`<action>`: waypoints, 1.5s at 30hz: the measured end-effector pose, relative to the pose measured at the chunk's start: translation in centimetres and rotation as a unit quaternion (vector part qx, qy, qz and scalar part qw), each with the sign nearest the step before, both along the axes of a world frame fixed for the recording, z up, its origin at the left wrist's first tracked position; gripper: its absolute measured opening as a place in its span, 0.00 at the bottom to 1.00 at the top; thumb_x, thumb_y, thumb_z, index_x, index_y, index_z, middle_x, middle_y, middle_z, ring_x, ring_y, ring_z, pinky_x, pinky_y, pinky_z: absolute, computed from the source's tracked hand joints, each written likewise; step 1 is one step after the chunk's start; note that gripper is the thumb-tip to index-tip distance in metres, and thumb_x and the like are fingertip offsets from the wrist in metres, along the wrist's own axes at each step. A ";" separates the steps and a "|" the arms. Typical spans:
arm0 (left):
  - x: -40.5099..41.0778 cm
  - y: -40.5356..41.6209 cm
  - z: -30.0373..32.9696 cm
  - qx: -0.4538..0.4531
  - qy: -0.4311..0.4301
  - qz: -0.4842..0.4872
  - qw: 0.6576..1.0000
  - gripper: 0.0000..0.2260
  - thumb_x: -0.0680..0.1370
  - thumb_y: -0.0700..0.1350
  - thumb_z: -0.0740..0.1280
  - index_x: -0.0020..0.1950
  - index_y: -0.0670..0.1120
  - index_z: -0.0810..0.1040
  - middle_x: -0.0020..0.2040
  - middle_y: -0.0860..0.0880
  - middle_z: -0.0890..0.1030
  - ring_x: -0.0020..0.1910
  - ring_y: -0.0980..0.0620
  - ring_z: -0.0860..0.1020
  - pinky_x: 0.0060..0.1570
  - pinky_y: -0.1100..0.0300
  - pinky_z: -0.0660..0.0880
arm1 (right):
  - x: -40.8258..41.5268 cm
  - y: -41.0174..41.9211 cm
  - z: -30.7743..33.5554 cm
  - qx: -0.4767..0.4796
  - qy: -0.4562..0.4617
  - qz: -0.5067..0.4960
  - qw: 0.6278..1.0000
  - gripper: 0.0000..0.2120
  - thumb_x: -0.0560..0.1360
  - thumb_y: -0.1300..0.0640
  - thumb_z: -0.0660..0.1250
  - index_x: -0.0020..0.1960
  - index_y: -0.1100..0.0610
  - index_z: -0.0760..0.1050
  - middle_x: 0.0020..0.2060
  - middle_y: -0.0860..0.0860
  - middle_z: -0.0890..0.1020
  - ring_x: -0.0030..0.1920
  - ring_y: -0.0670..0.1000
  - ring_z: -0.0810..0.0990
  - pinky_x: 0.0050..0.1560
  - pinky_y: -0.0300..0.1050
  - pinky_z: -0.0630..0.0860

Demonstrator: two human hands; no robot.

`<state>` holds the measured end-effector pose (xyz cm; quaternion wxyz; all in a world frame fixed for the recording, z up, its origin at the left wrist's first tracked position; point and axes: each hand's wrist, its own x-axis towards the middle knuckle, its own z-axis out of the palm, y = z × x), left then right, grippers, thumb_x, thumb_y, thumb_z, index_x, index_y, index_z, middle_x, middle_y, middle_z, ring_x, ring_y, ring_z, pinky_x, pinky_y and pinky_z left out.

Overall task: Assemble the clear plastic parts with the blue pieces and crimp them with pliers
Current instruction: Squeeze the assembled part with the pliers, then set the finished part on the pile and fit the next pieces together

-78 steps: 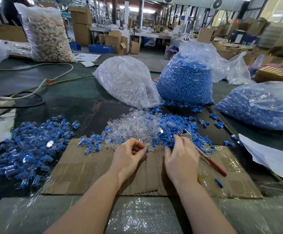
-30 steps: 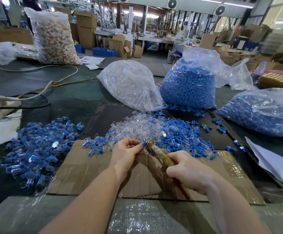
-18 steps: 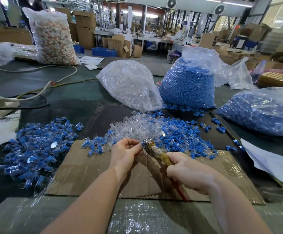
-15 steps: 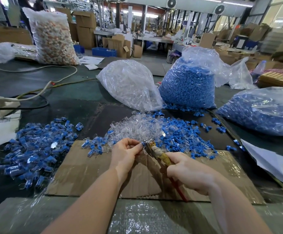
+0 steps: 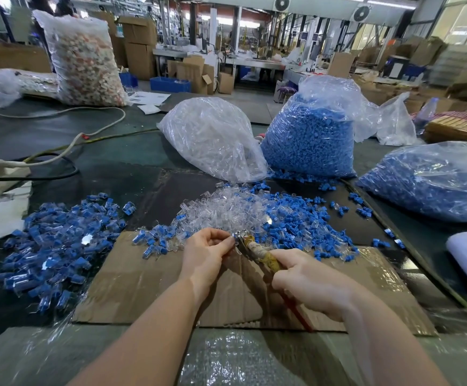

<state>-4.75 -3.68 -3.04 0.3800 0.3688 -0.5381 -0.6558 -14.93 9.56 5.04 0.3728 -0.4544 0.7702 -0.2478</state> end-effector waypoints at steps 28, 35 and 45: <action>4.3 -3.0 1.7 -0.216 -0.167 0.218 0.937 0.05 0.76 0.40 0.68 0.43 0.49 0.78 0.40 0.53 0.79 0.37 0.59 0.75 0.32 0.72 0.68 | -0.6 -0.1 -3.6 -0.109 0.206 -0.163 0.959 0.32 0.72 0.59 0.68 0.74 0.53 0.61 0.61 0.53 0.72 0.63 0.52 0.68 0.66 0.50 0.66; 8.3 -5.5 0.1 -0.291 -0.378 0.265 0.838 0.06 0.77 0.39 0.65 0.51 0.43 0.81 0.50 0.43 0.79 0.48 0.48 0.70 0.47 0.57 0.66 | -2.8 0.5 -4.2 -0.071 0.292 -0.241 0.923 0.30 0.74 0.52 0.67 0.73 0.54 0.61 0.58 0.55 0.72 0.62 0.56 0.68 0.63 0.52 0.66; 4.4 -2.0 0.4 -0.379 -0.319 0.155 0.855 0.06 0.75 0.40 0.69 0.51 0.45 0.81 0.48 0.51 0.75 0.51 0.50 0.69 0.47 0.64 0.61 | -3.3 1.2 -6.1 0.010 0.376 -0.247 0.893 0.32 0.76 0.40 0.61 0.74 0.52 0.56 0.67 0.55 0.67 0.66 0.56 0.66 0.64 0.52 0.66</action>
